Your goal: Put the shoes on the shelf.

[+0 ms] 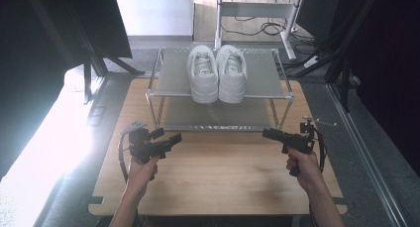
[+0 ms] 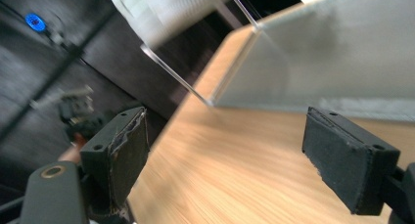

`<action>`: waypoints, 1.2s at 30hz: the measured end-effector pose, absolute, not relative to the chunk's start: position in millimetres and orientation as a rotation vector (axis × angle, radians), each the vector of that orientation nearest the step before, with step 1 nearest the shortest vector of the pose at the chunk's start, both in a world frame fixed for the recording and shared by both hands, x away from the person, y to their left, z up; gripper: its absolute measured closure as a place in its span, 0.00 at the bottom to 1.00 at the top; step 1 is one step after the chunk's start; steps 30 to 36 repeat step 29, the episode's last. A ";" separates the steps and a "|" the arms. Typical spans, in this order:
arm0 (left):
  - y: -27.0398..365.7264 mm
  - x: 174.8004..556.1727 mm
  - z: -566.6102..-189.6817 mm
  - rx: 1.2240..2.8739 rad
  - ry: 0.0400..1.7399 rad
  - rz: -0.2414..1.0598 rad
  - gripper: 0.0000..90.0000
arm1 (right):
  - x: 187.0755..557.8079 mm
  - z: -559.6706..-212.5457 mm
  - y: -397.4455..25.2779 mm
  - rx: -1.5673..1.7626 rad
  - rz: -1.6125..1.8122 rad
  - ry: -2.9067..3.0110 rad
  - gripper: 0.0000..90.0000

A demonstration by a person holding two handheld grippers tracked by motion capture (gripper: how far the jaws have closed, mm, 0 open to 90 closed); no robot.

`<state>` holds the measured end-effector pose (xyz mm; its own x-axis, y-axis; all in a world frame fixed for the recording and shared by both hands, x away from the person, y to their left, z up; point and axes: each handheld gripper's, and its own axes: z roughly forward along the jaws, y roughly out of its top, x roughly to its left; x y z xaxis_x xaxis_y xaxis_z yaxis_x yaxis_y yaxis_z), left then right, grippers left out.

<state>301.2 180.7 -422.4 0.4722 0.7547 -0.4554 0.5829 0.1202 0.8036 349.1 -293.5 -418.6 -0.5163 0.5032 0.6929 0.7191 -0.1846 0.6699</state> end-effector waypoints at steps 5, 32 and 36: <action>180.9 291.6 -445.9 1.612 1.235 0.217 0.10 | 336.4 -439.1 -296.1 -1.476 -1.692 -2.043 0.18; 146.3 277.6 -522.0 2.093 1.332 0.465 0.00 | 310.0 -520.3 -282.3 -1.456 -1.185 -2.922 0.00; 146.3 277.6 -522.0 2.093 1.332 0.465 0.00 | 310.0 -520.3 -282.3 -1.456 -1.185 -2.922 0.00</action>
